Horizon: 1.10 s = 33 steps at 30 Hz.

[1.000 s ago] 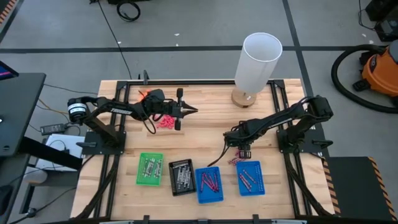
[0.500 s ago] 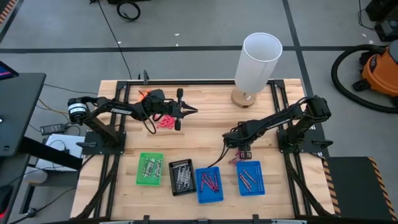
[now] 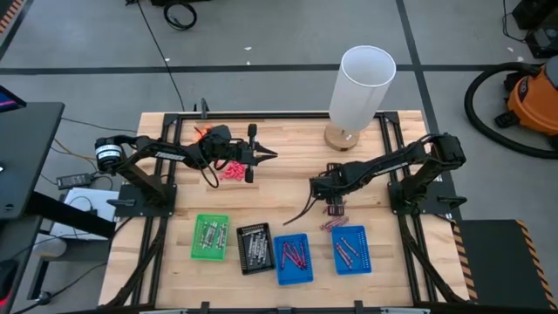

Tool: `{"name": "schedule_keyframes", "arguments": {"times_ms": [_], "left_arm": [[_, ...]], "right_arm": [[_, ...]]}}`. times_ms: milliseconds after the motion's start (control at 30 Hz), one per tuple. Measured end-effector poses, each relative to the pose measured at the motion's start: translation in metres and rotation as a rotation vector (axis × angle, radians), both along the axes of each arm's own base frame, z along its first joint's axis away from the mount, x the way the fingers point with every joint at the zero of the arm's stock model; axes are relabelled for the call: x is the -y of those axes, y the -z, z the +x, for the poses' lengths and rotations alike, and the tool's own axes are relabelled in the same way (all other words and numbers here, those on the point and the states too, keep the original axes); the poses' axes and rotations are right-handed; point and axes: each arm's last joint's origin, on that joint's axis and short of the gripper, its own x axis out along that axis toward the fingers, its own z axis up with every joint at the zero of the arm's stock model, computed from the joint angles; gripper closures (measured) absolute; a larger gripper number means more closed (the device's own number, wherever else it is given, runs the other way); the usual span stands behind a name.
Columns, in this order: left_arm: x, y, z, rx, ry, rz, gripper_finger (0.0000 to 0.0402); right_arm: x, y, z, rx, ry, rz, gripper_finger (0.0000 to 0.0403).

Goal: Sort crayons
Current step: Put the red crayon into the left blue bin

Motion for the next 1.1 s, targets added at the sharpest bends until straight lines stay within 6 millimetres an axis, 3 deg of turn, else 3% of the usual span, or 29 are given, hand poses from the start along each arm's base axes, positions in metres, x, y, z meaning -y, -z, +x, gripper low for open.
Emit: {"name": "schedule_keyframes", "arguments": {"times_ms": [200, 400, 667, 1100], "left_arm": [[0.000, 0.000, 0.000, -0.002, 0.000, -0.001, 0.0367], [0.000, 0.002, 0.000, -0.017, 0.000, -0.012, 0.0367], [0.000, 0.002, 0.000, -0.022, -0.001, -0.012, 0.0367], [0.000, 0.003, 0.000, -0.027, -0.001, -0.014, 0.0367]], "right_arm": [[0.004, -0.014, 0.006, 0.082, -0.062, 0.030, 0.0241], [0.004, -0.001, -0.001, 0.066, -0.053, 0.130, 0.0241], [-0.019, 0.000, -0.011, -0.034, -0.154, 0.124, 0.0251], [-0.023, 0.012, -0.023, -0.088, -0.202, 0.092, 0.0252]]}}
